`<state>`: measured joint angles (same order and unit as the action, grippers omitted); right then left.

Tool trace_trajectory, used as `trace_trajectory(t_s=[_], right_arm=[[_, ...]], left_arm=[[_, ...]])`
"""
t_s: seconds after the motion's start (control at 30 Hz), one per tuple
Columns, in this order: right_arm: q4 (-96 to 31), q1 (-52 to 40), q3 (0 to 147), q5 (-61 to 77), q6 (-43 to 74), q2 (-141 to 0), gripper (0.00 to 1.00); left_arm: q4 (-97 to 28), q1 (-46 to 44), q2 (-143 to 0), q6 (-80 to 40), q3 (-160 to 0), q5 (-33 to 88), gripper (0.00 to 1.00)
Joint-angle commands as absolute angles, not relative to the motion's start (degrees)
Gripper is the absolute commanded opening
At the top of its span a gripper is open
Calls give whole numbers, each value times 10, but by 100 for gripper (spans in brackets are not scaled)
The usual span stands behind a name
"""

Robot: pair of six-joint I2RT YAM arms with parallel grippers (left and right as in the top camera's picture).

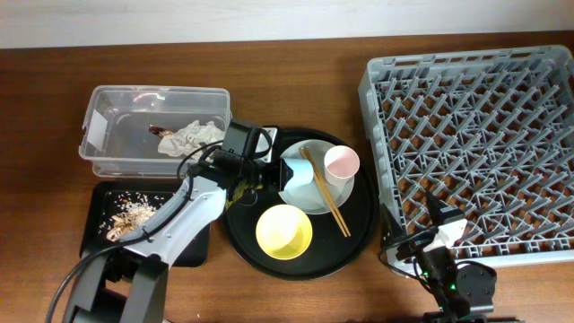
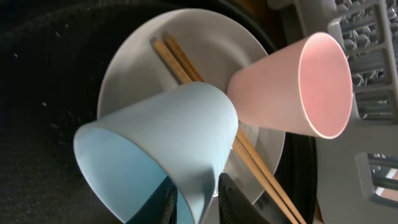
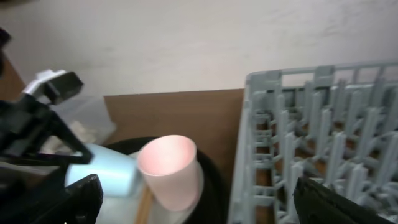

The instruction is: Sort waste into correct bins and load items into the dishwasher rack

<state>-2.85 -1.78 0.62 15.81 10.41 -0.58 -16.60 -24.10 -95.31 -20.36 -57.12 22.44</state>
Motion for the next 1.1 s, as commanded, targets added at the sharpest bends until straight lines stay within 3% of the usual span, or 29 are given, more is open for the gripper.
trace_trajectory(t_s=[0.0,0.17,0.3,0.47,0.63,0.8,0.93,1.07], right_arm=[[-29,-15,3,220,141,-4,99],[-46,-15,30,263,235,-4,99],[-106,-15,106,274,228,-4,99],[-285,-15,280,248,156,-34,98],[-435,-15,411,249,149,-91,99],[-507,-15,446,291,155,-122,99],[-471,-15,446,418,154,-122,99],[-411,-15,446,527,199,-136,100]], left_arm=[[-161,-244,-957,-203,-578,216,22],[-159,-244,-957,-203,-578,216,16],[-152,-244,-957,-203,-578,216,9],[-120,-235,-954,-203,-579,244,3],[-62,-210,-917,-256,-582,362,0],[-59,-154,-850,-334,-584,475,0],[-24,-95,-812,-344,-584,707,0],[-24,-86,-797,-343,-584,839,0]])
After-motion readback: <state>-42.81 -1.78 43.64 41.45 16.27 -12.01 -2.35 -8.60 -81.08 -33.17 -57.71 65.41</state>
